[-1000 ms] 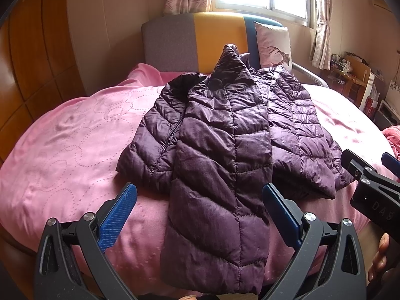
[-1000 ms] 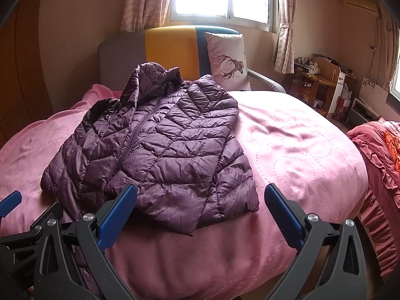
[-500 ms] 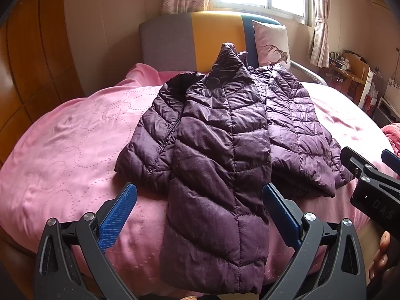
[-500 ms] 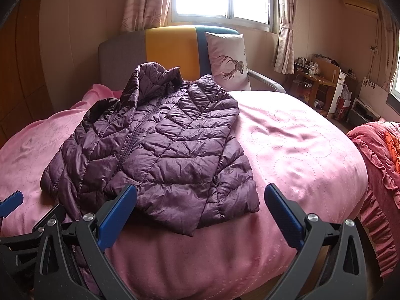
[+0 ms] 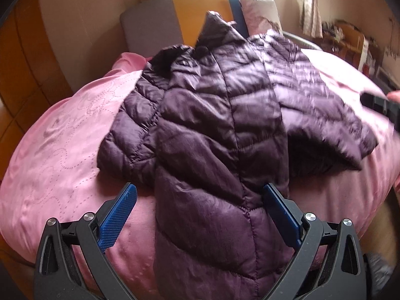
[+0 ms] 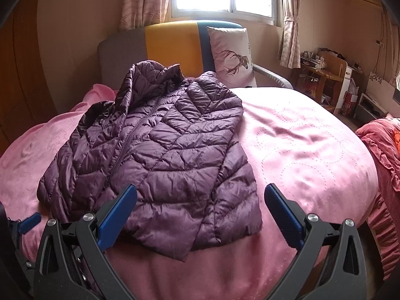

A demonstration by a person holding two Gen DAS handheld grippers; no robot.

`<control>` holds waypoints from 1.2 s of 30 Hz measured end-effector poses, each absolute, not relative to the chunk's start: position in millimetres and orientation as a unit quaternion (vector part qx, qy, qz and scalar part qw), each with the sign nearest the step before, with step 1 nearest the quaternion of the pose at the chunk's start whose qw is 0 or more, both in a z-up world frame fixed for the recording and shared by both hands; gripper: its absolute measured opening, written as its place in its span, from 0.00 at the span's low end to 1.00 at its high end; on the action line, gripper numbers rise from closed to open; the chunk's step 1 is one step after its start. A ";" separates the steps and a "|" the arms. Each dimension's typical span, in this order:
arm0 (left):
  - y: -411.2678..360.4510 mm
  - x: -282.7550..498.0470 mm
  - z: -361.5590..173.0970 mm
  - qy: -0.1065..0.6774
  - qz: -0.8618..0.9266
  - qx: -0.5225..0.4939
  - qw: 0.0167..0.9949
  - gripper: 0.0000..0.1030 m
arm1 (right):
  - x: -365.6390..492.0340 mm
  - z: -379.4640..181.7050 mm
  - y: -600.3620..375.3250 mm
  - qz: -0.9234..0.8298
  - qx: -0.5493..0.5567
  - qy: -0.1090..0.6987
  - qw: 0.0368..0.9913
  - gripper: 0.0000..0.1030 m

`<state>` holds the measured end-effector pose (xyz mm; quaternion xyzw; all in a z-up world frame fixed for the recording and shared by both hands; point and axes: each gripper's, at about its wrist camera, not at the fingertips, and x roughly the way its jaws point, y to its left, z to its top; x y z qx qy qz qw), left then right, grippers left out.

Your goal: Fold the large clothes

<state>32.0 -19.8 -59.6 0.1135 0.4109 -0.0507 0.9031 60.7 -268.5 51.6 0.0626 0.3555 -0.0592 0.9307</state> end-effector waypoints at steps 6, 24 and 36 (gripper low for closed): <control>-17.2 35.7 -73.0 0.417 -0.085 0.113 0.898 0.59 | 122.4 26.3 -263.1 -0.009 0.065 0.399 0.915 0.92; 155.9 119.1 36.7 0.350 -0.056 -0.125 0.927 0.17 | 160.1 73.1 -337.6 -0.045 -0.012 0.350 0.936 0.10; 255.3 245.2 41.6 0.387 0.136 -0.140 0.901 0.17 | 237.2 66.4 -511.4 -0.265 0.032 0.372 0.889 0.10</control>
